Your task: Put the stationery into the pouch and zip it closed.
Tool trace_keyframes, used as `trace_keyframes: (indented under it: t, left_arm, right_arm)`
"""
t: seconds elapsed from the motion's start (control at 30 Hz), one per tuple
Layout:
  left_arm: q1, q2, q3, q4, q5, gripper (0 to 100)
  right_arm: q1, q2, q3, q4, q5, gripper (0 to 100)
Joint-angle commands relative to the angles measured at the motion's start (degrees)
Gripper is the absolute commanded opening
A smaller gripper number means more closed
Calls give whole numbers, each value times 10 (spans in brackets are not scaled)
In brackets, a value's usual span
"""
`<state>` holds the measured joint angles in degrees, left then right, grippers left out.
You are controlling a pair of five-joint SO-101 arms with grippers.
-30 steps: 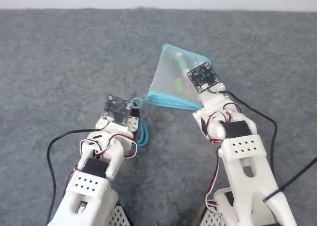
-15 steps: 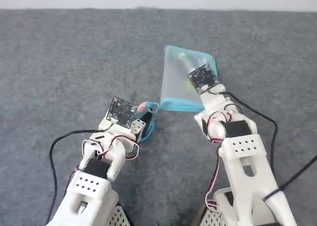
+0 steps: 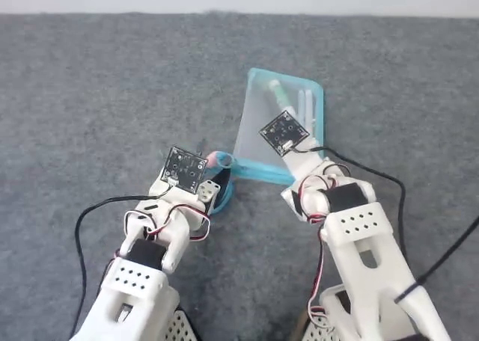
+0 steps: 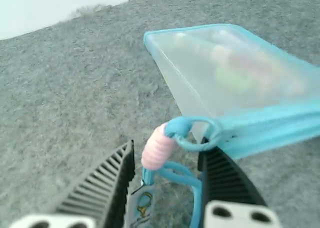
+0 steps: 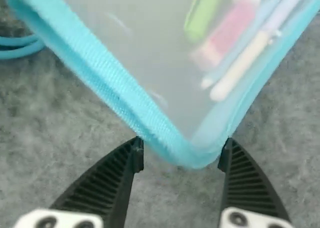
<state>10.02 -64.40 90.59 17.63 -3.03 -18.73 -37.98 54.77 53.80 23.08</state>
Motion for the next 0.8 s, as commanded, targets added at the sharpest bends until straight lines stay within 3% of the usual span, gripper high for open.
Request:
trace_keyframes:
  t: [0.0,0.3,0.5,0.77]
  left_arm:
    - [4,-4,-8,-18,-5,199]
    - [-1,-4,-9,-18,-7,197]
    - [-1,-4,-9,-19,-8,114]
    - [-1,-4,-7,-22,-8,95]
  right_arm:
    - [-5,-25,-44,18,4,242]
    - [-5,-131,-42,45,-20,238]
    - [-3,-210,27,4,-24,236]
    - [0,-291,100,-58,-20,24]
